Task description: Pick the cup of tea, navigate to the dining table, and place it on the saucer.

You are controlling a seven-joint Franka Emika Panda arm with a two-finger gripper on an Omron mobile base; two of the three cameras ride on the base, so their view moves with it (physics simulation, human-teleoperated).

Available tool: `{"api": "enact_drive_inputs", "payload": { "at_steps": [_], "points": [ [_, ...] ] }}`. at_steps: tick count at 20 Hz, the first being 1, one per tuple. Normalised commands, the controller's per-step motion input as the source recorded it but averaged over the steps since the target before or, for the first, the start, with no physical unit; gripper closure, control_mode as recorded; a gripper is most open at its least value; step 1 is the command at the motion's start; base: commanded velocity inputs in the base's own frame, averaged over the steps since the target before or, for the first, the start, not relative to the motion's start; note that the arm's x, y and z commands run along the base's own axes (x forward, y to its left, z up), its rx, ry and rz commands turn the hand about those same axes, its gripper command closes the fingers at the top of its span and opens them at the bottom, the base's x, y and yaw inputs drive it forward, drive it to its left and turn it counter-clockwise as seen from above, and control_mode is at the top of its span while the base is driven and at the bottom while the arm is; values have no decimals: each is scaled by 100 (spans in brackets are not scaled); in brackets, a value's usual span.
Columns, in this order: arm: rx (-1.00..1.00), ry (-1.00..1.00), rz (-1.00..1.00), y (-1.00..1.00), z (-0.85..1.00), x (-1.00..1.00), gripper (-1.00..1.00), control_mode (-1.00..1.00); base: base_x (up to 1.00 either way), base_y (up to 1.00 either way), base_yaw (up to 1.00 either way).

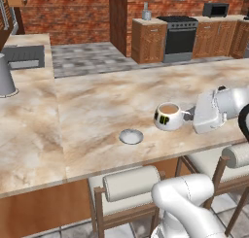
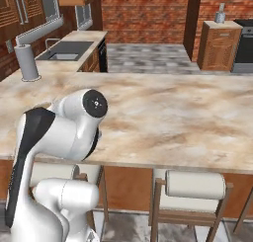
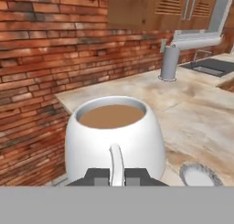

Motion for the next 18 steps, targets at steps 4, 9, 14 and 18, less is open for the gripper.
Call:
{"api": "enact_drive_inputs", "payload": {
  "at_steps": [4,9,14,18],
  "points": [
    [0,0,28,0,-42,18,100,-100,0,0,0],
    [-1,2,10,0,-39,31,100,-100,0,0,0],
    [-4,3,0,3,-37,45,100,-100,0,0,0],
    [-1,0,0,0,-36,47,100,-100,0,0,0]
  ]
}}
